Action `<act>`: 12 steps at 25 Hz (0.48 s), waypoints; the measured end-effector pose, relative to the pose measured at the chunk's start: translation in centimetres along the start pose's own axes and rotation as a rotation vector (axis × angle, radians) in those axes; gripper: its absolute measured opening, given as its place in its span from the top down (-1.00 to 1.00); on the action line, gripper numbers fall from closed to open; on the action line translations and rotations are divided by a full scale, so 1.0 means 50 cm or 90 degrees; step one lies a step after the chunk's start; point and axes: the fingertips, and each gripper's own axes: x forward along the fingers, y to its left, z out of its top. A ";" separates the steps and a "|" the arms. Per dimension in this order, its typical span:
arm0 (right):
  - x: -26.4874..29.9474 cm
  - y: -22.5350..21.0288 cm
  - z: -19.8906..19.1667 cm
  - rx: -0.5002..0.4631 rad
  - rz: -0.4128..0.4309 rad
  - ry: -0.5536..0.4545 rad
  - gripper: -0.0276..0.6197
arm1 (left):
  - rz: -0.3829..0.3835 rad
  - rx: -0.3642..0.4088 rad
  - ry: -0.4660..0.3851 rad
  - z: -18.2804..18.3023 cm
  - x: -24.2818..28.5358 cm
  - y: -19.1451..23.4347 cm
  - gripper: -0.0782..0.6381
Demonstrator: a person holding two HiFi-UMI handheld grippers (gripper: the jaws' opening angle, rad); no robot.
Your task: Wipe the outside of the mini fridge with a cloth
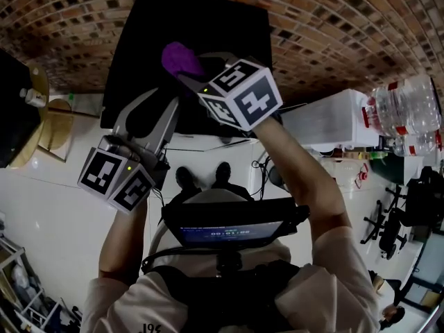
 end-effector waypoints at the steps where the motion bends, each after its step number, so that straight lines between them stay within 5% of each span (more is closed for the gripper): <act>1: 0.004 0.001 -0.003 -0.005 -0.001 0.005 0.39 | 0.000 0.000 0.002 -0.002 0.000 -0.002 0.50; 4: 0.007 0.004 -0.005 -0.027 0.001 0.011 0.37 | 0.010 -0.002 0.003 -0.005 -0.002 -0.002 0.48; 12: -0.040 0.011 0.021 -0.043 0.090 -0.030 -0.04 | 0.090 0.021 -0.013 0.011 0.014 -0.013 0.39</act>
